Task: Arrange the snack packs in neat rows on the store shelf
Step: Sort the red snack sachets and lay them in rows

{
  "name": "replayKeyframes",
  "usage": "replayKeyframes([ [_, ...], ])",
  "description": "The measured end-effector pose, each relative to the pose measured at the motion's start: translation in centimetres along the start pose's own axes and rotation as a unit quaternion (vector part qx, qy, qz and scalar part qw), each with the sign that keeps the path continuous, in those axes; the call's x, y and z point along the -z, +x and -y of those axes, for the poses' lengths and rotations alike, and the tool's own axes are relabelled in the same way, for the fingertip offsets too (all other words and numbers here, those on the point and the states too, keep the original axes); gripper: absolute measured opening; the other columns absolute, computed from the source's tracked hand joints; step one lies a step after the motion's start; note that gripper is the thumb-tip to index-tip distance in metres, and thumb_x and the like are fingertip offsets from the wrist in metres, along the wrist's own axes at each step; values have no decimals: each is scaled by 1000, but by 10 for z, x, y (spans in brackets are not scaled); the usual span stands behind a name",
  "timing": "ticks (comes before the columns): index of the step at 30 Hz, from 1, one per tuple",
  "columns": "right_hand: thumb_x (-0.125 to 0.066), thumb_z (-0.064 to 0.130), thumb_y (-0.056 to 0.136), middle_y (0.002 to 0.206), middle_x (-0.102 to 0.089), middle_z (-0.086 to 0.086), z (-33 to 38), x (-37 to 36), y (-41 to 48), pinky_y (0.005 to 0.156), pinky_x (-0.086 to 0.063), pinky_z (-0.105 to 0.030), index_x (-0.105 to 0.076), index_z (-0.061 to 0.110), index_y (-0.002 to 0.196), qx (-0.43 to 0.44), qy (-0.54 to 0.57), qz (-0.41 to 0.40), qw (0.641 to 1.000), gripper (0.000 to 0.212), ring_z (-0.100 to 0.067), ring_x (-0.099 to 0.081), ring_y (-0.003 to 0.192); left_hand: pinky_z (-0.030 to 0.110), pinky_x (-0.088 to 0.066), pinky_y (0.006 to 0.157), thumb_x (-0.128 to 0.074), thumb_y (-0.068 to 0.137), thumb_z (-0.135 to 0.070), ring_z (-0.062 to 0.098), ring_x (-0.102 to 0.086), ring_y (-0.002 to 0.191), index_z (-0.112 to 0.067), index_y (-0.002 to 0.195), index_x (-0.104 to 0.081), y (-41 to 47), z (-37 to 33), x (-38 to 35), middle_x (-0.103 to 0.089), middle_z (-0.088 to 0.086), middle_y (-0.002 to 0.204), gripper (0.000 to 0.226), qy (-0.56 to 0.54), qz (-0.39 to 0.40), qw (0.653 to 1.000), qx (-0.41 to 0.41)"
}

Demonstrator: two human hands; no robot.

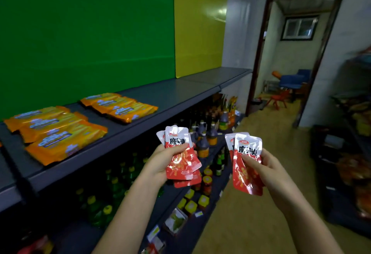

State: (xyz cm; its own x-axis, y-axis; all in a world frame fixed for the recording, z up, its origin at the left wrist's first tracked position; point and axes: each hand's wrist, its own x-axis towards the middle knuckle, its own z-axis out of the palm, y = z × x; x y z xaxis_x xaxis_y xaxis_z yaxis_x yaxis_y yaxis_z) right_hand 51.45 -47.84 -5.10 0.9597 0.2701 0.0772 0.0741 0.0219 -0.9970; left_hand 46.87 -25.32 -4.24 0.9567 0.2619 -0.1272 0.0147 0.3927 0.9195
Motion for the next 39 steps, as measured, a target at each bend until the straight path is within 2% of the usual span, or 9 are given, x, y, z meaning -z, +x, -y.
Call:
replayKeyframes([
  [3, -57, 12, 89, 91, -70, -8, -7, 24, 33, 52, -50, -15, -60, 10, 109, -3, 0, -9, 1000, 20, -11, -66, 67, 36, -57, 72, -61, 84, -4, 21, -71, 71, -8, 95, -67, 40, 9, -25, -73, 12, 84, 13, 7, 12, 1000, 9],
  [7, -57, 11, 89, 90, -70, -7, -19, 48, 85, 53, -52, -15, -59, 11, 109, -8, 1, -13, 1000, 20, -14, -65, 68, 32, -59, 64, -60, 85, -2, 20, -72, 69, -7, 94, -65, 95, 21, -51, -73, 12, 84, 12, 1, 28, 999, 19],
  [13, -57, 14, 90, 93, -70, -7, -11, 65, 188, 56, -50, -19, -56, 10, 115, -3, -7, 2, 1000, 26, -13, -66, 69, 32, -59, 64, -59, 85, -3, 21, -72, 67, -4, 101, -64, 190, 9, -88, -73, 12, 81, 16, -21, 35, 999, 35],
  [18, -58, 14, 89, 86, -70, -2, 8, 61, 275, 55, -51, -19, -59, 14, 111, 44, 8, 40, 998, 21, -7, -67, 63, 29, -59, 58, -59, 86, -3, 18, -72, 64, -1, 104, -64, 252, -29, -110, -74, 10, 78, 19, -27, 40, 999, -24],
  [23, -58, 15, 90, 102, -71, -7, 8, 31, 342, 80, -55, -39, -56, 16, 116, 45, 25, 124, 991, 27, -23, -68, 88, 32, -58, 64, -61, 85, -4, 18, -71, 65, -5, 99, -64, 293, -44, -104, -74, 9, 78, 14, -11, -37, 998, -48],
  [27, -57, 10, 89, 102, -71, -5, 8, -8, 390, 72, -56, -26, -57, 13, 114, 47, 46, 214, 975, 25, -14, -68, 83, 31, -58, 65, -64, 84, -9, 17, -71, 65, -8, 103, -64, 315, -55, -90, -73, 9, 82, 18, -8, -120, 990, -73],
  [31, -56, 11, 90, 107, -70, -7, 10, -50, 434, 78, -55, -32, -55, 12, 119, 34, 56, 314, 947, 29, -18, -68, 88, 29, -57, 62, -68, 82, -13, 17, -71, 63, -10, 97, -64, 326, -69, -73, -74, 6, 75, 16, -14, -210, 972, -103],
  [36, -55, 11, 91, 99, -71, 0, 16, -96, 464, 68, -55, -24, -57, 18, 110, 22, 59, 436, 898, 20, -10, -70, 80, 26, -56, 52, -70, 76, -1, 17, -70, 56, -5, 94, -66, 325, -81, -56, -73, 8, 69, 20, -40, -320, 932, -166],
  [39, -56, 15, 91, 97, -72, 1, 18, -121, 468, 70, -56, -26, -58, 21, 110, 15, 51, 500, 864, 20, -11, -70, 80, 27, -56, 50, -72, 72, 3, 20, -70, 56, -3, 94, -67, 318, -85, -48, -73, 10, 69, 24, -44, -393, 897, -197],
])
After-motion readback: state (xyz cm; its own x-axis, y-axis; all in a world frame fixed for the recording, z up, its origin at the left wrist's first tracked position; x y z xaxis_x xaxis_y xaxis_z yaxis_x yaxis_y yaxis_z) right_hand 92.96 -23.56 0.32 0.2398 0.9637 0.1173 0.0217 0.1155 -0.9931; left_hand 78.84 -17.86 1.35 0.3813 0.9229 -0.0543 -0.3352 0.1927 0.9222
